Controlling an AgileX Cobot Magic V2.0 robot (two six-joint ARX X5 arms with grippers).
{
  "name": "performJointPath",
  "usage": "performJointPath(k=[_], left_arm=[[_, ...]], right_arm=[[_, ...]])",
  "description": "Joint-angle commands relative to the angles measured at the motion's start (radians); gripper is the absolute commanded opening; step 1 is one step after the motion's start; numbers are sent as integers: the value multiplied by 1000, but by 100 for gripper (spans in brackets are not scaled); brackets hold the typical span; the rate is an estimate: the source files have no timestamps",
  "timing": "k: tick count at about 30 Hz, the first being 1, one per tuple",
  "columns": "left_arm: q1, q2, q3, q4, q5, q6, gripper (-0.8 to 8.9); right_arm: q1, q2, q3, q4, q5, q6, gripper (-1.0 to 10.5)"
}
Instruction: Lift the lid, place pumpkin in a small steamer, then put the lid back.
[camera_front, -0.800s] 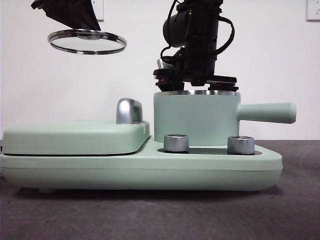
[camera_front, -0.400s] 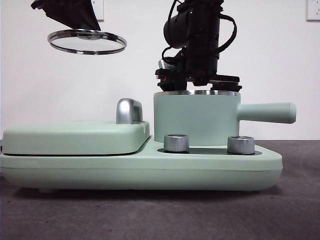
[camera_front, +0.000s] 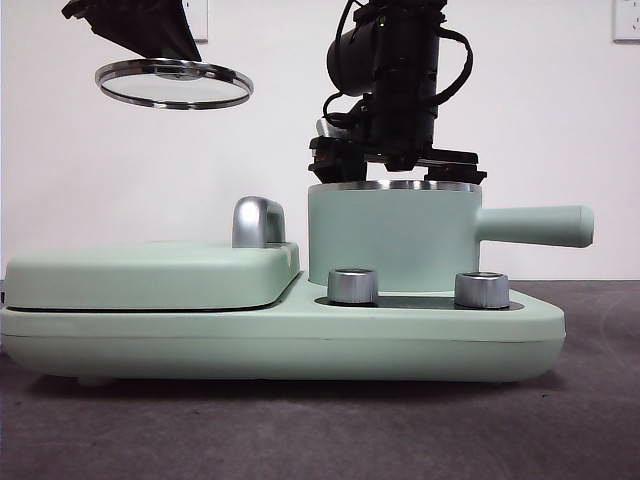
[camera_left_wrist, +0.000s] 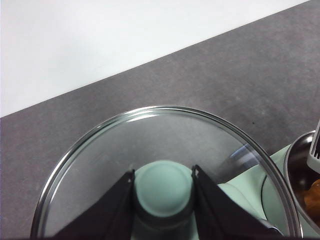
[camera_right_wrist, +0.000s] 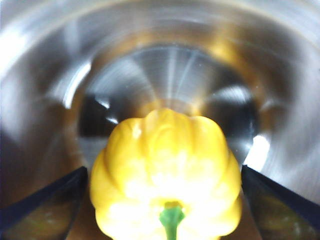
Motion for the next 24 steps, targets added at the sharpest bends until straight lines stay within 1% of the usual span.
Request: performJointPath(k=[1,7,10,14,19,24], left_arm=[[-3,7,33,29,2,-12,16],[-4,7,33,31,2,-16,15],[-4,7,33,31,2,-15,15],[-4,7,33,31,2,-15,15],[-9,7,33,30,2,-15,15],[-35,7,33,14,2,-15,16]], right_arm=[[6,20,68,-16,1,-4,490],[7,11,254,-91,15,-6,490],[7,-45,283,-91,16,-6,490],[7,-138,277,-97,23,-6,490],[26,-312,232,-97,19,-5,489],[82,-539,98,-96,30,-5,488]])
